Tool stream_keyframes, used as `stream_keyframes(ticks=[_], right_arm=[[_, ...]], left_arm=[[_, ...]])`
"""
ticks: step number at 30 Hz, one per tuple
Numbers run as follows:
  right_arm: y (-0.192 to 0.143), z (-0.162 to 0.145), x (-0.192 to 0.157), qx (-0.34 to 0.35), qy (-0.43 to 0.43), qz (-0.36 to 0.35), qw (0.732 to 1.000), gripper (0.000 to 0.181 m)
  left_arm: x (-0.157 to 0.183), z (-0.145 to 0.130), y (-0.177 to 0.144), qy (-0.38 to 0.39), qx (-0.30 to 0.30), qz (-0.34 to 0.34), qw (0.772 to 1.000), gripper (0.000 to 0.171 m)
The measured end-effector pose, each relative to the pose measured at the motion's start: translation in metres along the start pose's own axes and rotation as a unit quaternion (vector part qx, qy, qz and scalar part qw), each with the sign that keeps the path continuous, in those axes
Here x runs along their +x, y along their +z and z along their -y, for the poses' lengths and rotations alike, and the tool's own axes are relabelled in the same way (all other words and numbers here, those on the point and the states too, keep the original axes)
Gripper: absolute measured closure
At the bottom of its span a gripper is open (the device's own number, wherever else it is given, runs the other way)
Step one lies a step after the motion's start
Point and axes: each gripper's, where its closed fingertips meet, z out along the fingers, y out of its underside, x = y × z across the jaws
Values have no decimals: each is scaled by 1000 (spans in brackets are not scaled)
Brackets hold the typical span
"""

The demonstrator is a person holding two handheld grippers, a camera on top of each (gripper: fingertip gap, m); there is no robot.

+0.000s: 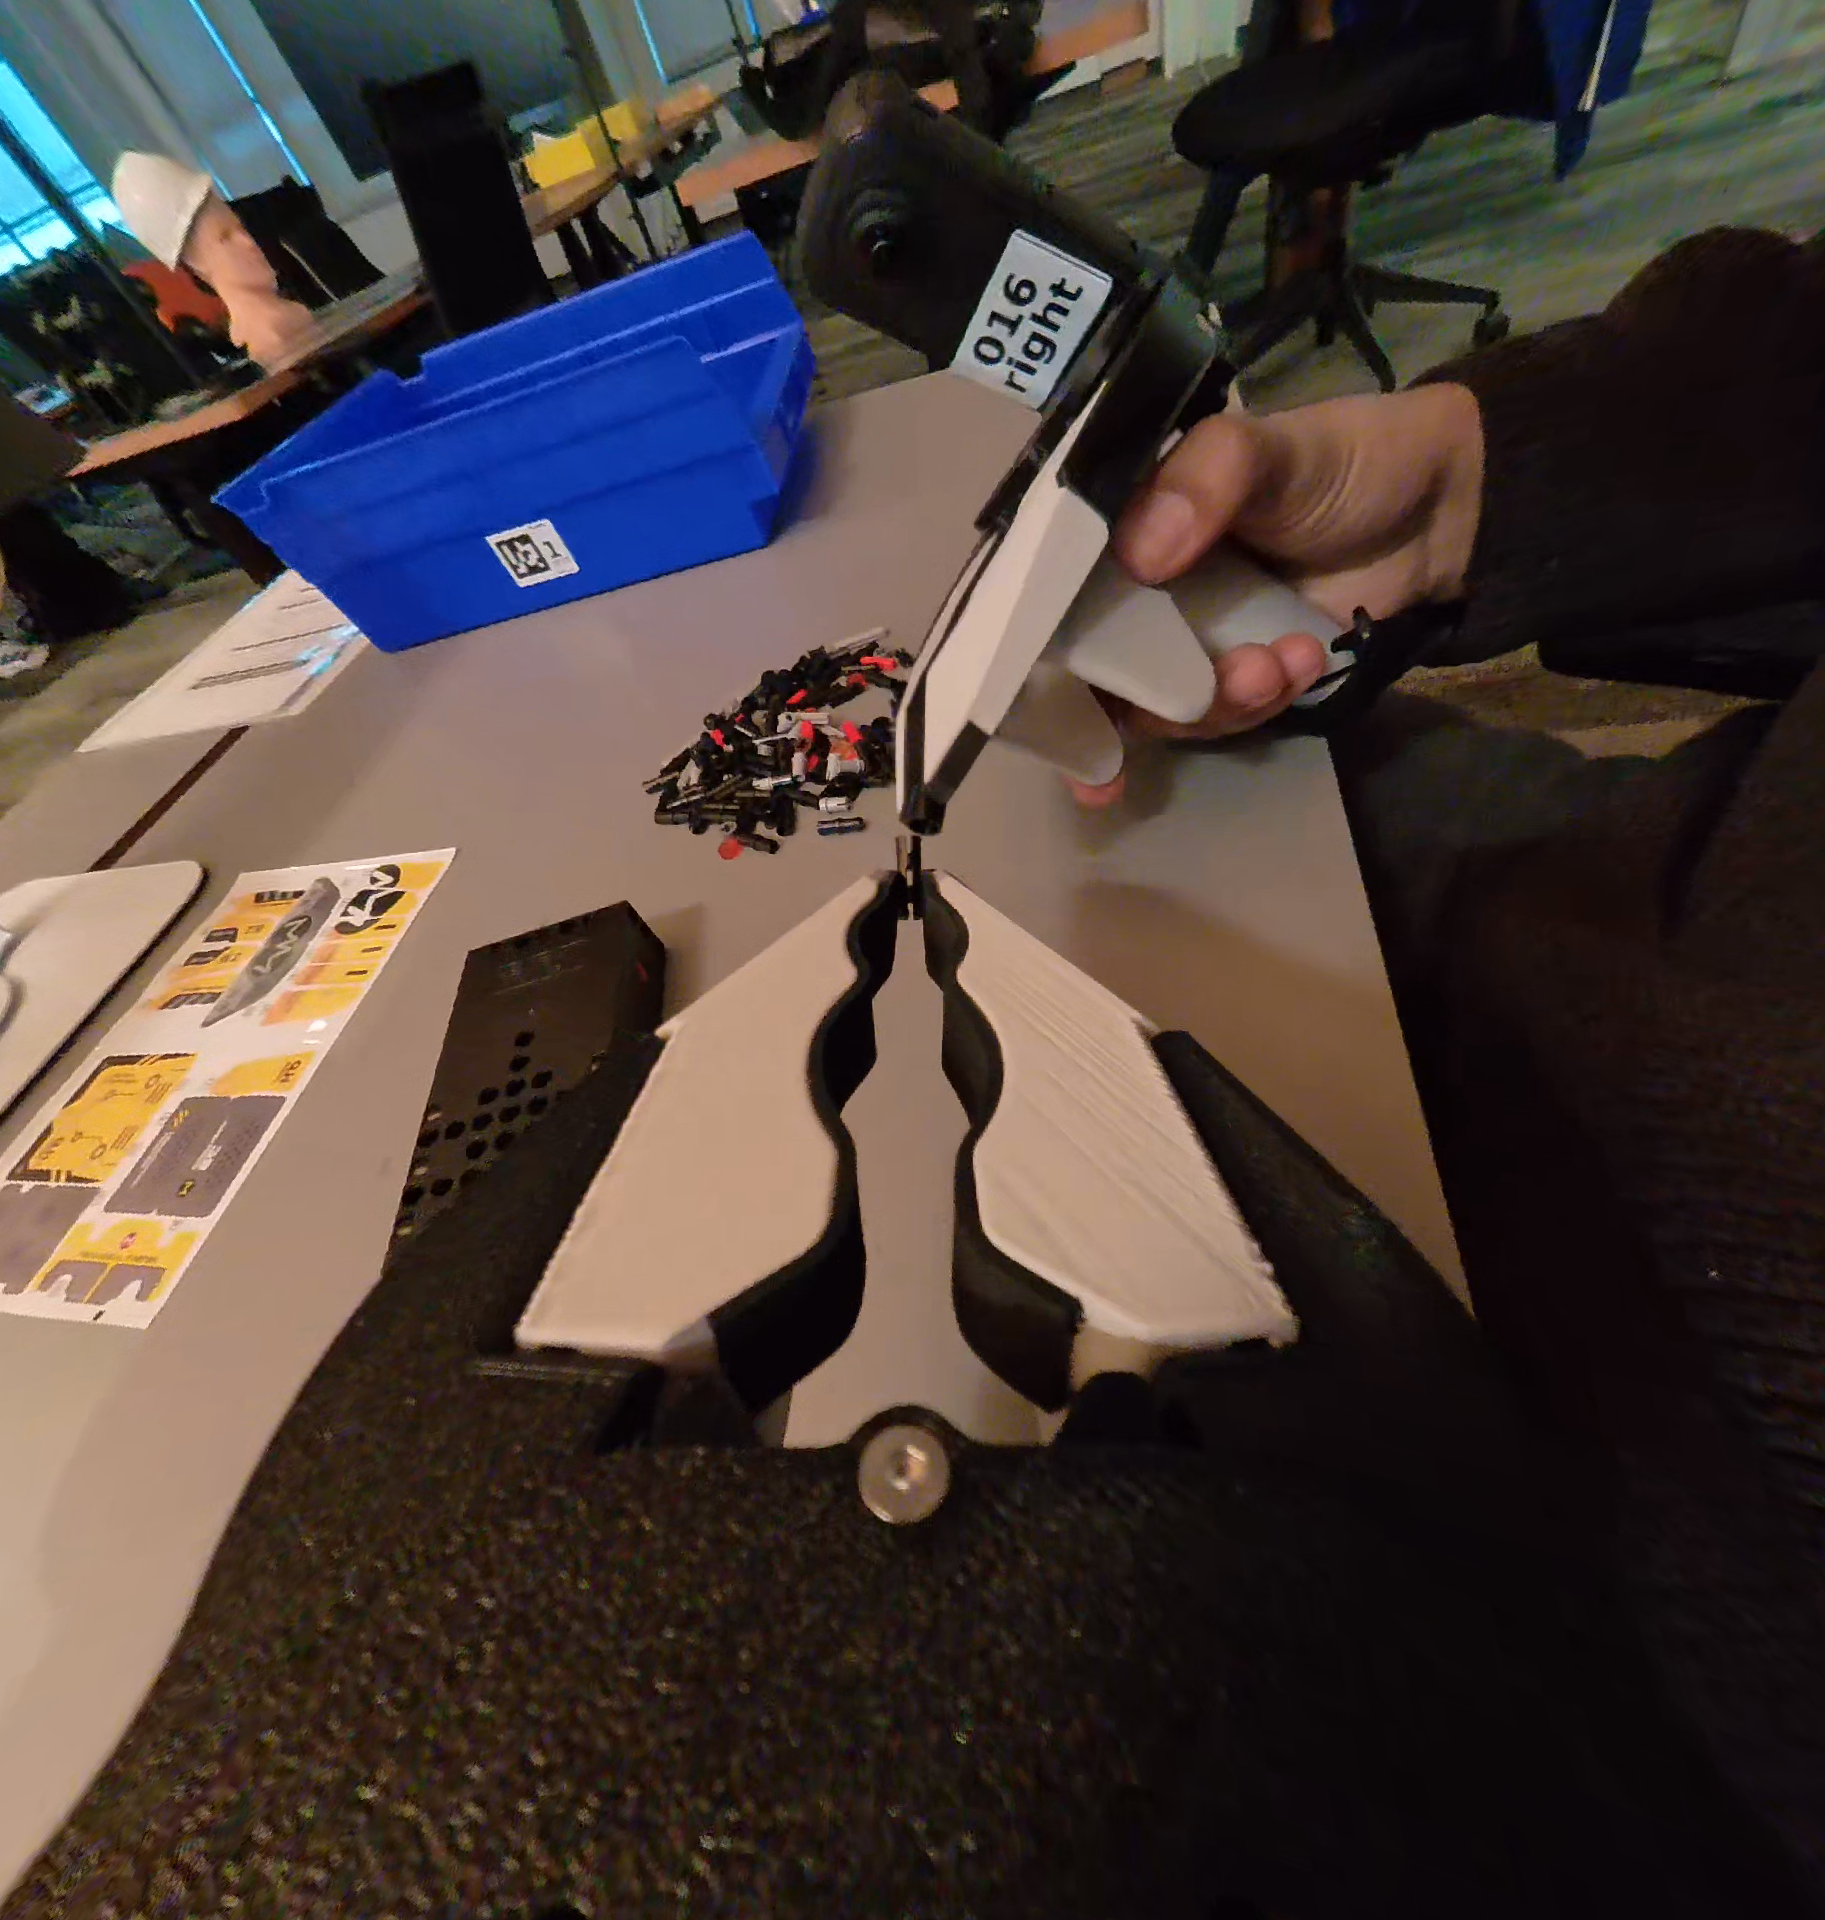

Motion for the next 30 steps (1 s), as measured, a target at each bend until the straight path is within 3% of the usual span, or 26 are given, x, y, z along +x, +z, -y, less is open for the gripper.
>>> stream_keyframes(ticks=[12,21,30], right_arm=[[4,-11,4,-46,9,-1,999,175],[-1,-29,10,-119,-1,-15,993,175],[-1,-28,10,-120,31,1,992,174]], left_arm=[[8,-10,3,8,-25,-22,999,169],[22,-21,11,46,-64,-44,996,169],[21,-20,11,34,-61,-49,996,169]])
